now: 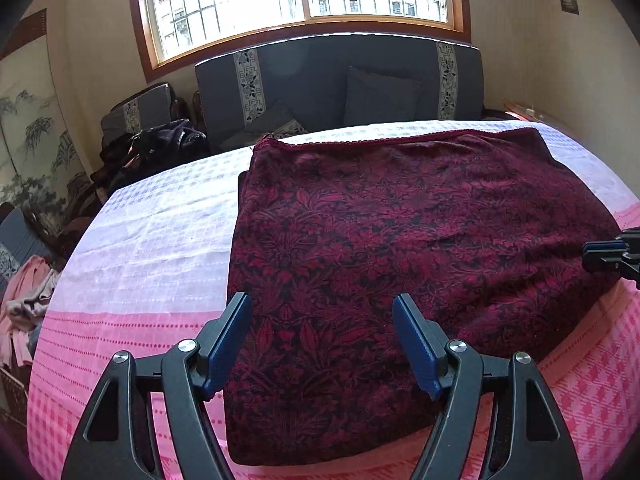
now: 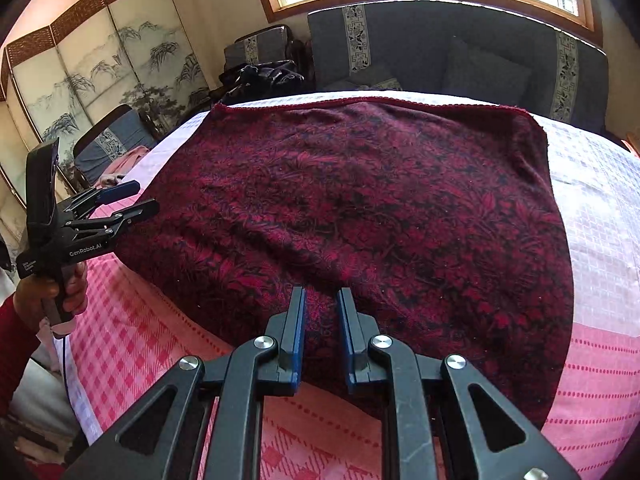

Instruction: Fold small clothes

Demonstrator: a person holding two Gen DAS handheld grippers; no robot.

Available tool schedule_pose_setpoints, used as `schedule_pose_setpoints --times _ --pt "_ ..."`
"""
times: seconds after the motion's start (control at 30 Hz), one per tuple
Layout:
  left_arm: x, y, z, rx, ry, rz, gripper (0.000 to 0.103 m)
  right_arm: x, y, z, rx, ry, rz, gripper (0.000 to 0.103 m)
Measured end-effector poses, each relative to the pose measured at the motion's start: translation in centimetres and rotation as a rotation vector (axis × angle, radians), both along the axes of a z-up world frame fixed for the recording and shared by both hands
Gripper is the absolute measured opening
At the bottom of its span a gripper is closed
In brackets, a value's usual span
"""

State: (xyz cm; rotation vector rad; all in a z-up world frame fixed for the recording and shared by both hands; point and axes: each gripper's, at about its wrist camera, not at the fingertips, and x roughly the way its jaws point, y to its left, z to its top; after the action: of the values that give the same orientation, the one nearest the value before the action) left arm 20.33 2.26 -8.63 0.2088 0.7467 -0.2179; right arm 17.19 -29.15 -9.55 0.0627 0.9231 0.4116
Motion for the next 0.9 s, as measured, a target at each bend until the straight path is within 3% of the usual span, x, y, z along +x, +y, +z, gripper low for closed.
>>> schedule_pose_setpoints --times 0.23,0.47,0.67,0.9 --pt "0.8 0.0 -1.3 0.036 0.019 0.023 0.073 0.3 -0.1 -1.9 -0.009 0.066 0.021 0.017" --pt "0.7 -0.8 -0.9 0.077 -0.005 0.015 0.073 0.7 -2.2 1.3 0.1 0.019 -0.018 0.017" --pt "1.0 -2.1 -0.6 0.119 -0.024 -0.003 0.073 5.0 -4.3 3.1 0.026 -0.037 -0.124 0.017" --pt "1.5 -2.8 -1.1 0.152 -0.018 -0.001 0.073 11.3 -7.4 1.7 0.014 0.016 -0.244 0.017"
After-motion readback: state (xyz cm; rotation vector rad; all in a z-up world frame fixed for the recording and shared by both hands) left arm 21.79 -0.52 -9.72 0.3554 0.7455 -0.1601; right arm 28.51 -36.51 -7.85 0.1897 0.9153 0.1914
